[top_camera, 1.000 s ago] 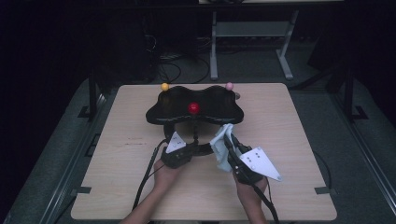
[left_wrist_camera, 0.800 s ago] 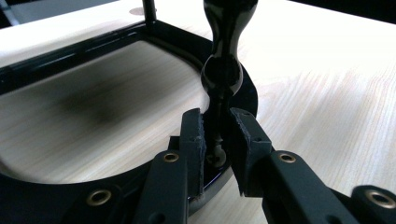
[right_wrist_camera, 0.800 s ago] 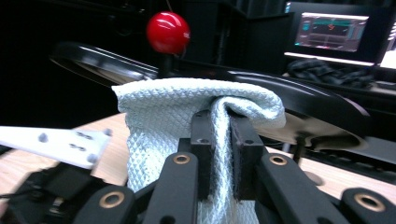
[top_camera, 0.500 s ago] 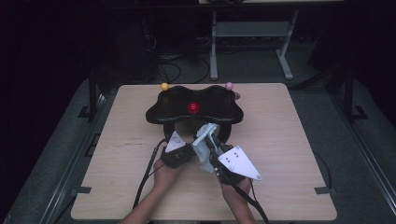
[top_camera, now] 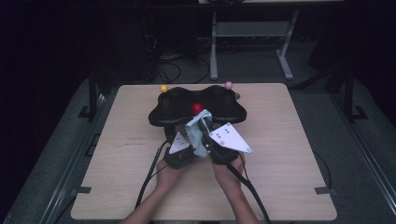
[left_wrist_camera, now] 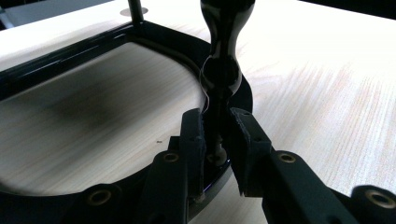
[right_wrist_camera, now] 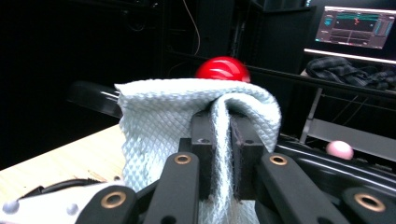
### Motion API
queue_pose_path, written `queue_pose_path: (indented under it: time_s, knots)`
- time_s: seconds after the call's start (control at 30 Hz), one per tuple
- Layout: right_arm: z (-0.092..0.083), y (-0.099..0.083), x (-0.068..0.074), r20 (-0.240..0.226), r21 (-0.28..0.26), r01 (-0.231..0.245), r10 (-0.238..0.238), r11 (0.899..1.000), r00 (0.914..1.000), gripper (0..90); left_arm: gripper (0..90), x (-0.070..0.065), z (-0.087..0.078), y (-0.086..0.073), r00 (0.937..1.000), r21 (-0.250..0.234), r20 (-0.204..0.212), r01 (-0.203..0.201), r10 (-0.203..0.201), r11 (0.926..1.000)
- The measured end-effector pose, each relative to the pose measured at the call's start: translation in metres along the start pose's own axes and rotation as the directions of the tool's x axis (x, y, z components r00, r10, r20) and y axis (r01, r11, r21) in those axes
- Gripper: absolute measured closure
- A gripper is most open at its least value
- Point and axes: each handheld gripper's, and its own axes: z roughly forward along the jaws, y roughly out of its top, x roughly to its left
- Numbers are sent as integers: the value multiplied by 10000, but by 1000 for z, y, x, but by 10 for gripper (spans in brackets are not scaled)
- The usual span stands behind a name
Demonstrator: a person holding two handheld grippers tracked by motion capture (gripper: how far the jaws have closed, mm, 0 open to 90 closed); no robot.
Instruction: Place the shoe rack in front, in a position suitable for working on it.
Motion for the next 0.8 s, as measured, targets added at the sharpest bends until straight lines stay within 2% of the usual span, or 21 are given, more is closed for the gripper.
queue_pose_path:
  time_s: [0.1,0.13,0.2,0.33,0.43,0.5,0.57,0.6,0.67,0.73,0.8]
  knots:
    - [3,0,1,-276,55,-174,175,9998,9995,820,756,3,0,-1,9999,-21,67,92,-92,10000]
    - [3,-1,0,-345,98,-35,38,9999,9994,821,756,3,0,-1,9999,-3,81,89,-89,10000]
    - [0,-3,-3,-172,125,232,-230,9997,9996,822,756,2,0,0,9999,20,153,68,-68,10000]
    - [-4,-4,-4,65,-10,-16,16,10000,10000,823,756,-4,2,1,9998,51,54,-183,183,9998]
    - [1,-4,3,-334,32,-33,34,10000,9994,824,756,-2,2,1,9997,106,193,-134,132,9999]
    - [4,-5,9,-688,216,291,-276,9993,9972,823,756,-2,2,1,9999,20,164,-26,26,10000]
    - [5,-7,10,-607,349,606,-584,9976,9964,823,756,-2,2,1,9998,26,207,-62,61,10000]
    - [5,-7,7,-644,326,442,-420,9985,9970,823,756,-1,2,1,9997,53,216,-151,150,9999]
    - [5,-6,4,-729,352,112,-86,9993,9973,824,756,-4,3,1,9998,0,190,-80,80,10000]
    - [8,-4,8,-776,420,156,-123,9990,9969,824,756,-4,3,2,9997,63,125,-202,201,9998]
    - [11,0,14,-957,440,204,-161,9988,9953,823,756,-3,2,1,9998,74,182,-125,124,9999]
